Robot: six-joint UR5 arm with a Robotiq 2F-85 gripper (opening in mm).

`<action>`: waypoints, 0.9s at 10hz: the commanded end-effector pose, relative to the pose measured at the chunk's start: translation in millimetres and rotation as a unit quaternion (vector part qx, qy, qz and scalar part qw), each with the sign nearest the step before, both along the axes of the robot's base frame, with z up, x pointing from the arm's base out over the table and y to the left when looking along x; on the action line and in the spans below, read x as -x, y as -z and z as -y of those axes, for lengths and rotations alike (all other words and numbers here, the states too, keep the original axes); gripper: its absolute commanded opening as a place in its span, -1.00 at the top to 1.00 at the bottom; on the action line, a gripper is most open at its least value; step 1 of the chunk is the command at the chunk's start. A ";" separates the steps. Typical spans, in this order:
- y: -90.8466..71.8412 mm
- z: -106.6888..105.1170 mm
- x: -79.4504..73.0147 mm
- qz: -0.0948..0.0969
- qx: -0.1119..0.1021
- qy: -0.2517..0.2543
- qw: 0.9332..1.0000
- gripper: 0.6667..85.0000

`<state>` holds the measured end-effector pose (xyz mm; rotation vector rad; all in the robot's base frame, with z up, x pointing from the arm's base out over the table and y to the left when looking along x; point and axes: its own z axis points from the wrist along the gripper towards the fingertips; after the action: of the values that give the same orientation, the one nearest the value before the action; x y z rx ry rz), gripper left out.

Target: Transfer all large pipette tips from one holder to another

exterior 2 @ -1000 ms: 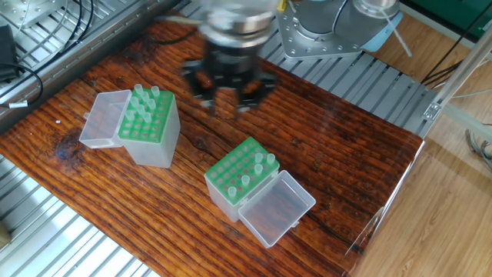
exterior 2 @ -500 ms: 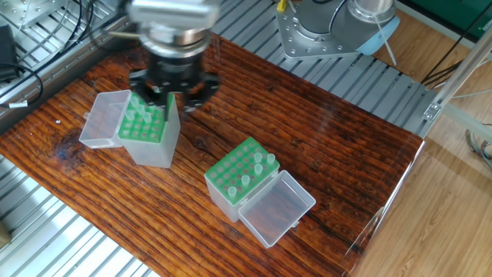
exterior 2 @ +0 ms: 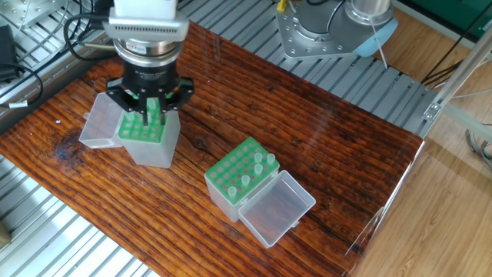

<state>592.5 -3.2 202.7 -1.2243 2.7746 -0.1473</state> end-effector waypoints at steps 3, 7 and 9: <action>7.1 14.7 17.4 -0.031 0.006 0.084 0.996 0.42; 35.5 41.6 -11.3 0.004 0.006 0.026 1.000 0.41; 47.6 35.2 -10.0 -0.005 -0.025 0.002 1.000 0.18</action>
<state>597.1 -36.8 170.2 -1.1642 2.8178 -0.1518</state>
